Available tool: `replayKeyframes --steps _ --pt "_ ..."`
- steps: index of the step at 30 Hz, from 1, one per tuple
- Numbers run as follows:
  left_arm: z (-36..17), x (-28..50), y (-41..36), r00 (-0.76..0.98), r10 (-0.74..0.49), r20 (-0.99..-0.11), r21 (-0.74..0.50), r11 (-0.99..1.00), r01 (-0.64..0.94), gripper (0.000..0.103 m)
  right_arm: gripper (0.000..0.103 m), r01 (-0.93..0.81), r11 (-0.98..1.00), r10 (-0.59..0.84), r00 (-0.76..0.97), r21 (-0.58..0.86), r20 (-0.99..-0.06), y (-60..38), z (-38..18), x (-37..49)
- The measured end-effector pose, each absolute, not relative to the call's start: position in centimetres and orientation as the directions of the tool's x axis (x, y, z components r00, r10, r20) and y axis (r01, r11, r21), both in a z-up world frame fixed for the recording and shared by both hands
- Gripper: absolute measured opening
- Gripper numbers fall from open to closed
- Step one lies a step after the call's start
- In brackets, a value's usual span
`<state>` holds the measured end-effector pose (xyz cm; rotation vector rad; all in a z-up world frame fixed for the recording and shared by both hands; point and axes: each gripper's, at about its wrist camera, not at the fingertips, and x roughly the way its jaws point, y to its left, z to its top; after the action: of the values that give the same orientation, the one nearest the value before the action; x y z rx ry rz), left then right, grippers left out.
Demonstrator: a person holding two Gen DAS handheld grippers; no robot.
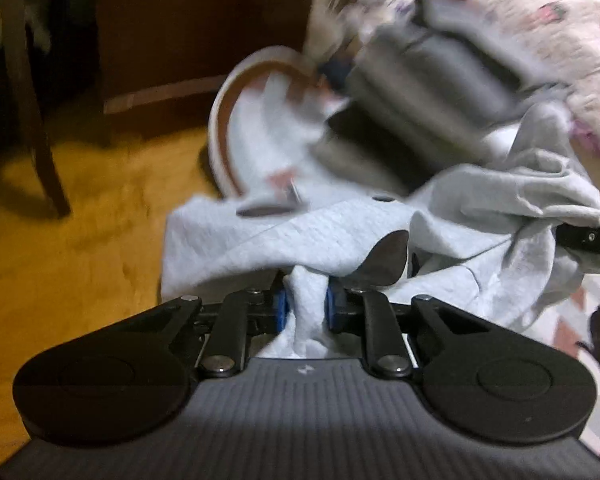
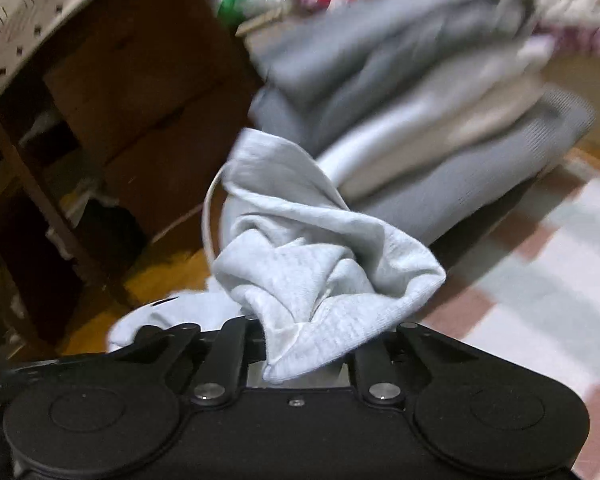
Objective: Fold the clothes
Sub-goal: 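Grasp the grey sweatshirt fabric with both grippers, then lift the sweatshirt with both grippers and carry it toward the bed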
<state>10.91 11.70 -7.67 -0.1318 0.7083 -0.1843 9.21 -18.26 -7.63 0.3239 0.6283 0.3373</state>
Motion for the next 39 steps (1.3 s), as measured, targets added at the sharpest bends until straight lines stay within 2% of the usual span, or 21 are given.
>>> replayKeyframes --steps 5,9,13,18,25,32,34,39 --pt "-2.3 8.3 8.5 0.799 -0.301 -0.521 -0.176 0.954 0.244 0.014 0.014 -0.151 0.946 0.28 0.824 0.287 -0.492 -20.8 -2.2 5.7" --pt "1.2 6.5 6.4 0.803 -0.394 -0.447 -0.246 0.917 0.313 0.014 0.014 -0.103 0.969 0.2 0.864 0.226 -0.462 -23.6 1.9 2.2" --pt "3.5 4.9 4.1 0.783 -0.47 -0.407 -0.317 0.877 0.361 0.014 0.014 -0.055 0.985 0.123 0.885 0.163 -0.449 -26.4 5.3 -1.9" --pt "5.6 2.5 -0.4 0.763 -0.518 -0.388 -0.294 0.854 0.43 0.014 0.013 0.001 0.99 0.064 0.893 0.144 -0.446 -30.8 7.5 -6.0" --pt "6.6 -1.3 -7.6 0.727 -0.558 -0.4 -0.255 0.83 0.497 0.014 0.014 0.083 0.981 0.006 0.887 0.172 -0.462 -37.8 6.3 -10.9" --pt "7.7 0.9 -15.7 0.741 -0.57 -0.355 -0.203 0.821 0.534 0.014 0.014 0.117 0.962 0.005 0.896 0.248 -0.445 -46.0 3.6 -12.7" --pt "8.6 1.7 -17.8 0.753 -0.57 -0.329 -0.18 0.821 0.542 0.014 0.013 0.113 0.964 -0.006 0.913 0.24 -0.409 -47.8 3.7 -11.9" --pt "14.7 2.3 -20.4 0.772 -0.623 -0.127 -0.137 0.782 0.608 0.014 0.013 0.062 0.98 -0.039 0.992 0.189 -0.124 -50.1 8.0 -12.3"
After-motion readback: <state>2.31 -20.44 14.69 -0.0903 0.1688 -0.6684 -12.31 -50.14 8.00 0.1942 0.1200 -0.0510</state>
